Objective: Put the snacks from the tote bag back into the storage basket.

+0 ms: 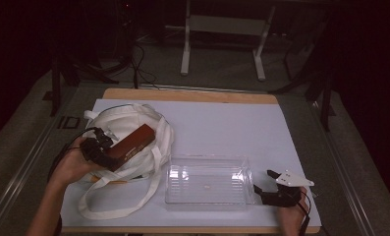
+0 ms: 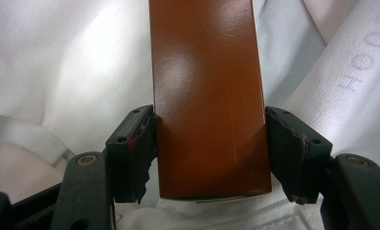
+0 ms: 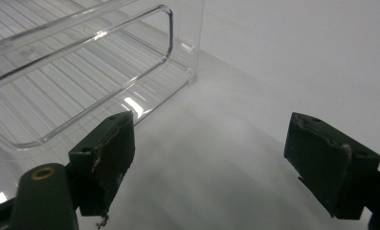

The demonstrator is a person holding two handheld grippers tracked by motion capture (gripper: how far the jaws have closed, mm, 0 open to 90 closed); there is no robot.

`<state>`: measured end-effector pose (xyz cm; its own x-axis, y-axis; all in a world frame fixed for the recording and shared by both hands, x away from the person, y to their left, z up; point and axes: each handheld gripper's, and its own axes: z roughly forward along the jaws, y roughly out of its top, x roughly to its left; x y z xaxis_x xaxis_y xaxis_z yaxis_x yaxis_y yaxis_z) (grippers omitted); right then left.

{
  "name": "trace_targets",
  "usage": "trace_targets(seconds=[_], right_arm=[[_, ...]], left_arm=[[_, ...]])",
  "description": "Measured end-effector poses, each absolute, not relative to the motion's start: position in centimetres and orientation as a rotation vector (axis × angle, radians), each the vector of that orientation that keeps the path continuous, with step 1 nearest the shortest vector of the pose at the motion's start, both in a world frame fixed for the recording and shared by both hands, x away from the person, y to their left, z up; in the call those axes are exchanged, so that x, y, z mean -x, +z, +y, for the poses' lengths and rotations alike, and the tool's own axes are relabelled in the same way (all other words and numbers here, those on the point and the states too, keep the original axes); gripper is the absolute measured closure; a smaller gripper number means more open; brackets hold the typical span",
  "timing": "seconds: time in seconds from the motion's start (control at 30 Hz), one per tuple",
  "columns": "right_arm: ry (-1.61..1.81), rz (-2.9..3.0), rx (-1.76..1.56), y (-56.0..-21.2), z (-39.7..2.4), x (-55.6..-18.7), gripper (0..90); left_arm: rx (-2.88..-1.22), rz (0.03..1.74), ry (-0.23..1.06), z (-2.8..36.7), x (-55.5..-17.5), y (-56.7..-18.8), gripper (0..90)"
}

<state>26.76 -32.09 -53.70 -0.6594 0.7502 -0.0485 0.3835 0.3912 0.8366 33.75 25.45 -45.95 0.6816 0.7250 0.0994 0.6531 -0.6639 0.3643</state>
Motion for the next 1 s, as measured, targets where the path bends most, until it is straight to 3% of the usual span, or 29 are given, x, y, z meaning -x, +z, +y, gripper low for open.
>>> trace_targets(seconds=[1.0], right_arm=[[1.155,2.249,-0.972,-53.7,-31.9,-26.8,17.7]], left_arm=[[-2.744,1.219,0.115,24.5,-36.0,-48.5,38.5]])
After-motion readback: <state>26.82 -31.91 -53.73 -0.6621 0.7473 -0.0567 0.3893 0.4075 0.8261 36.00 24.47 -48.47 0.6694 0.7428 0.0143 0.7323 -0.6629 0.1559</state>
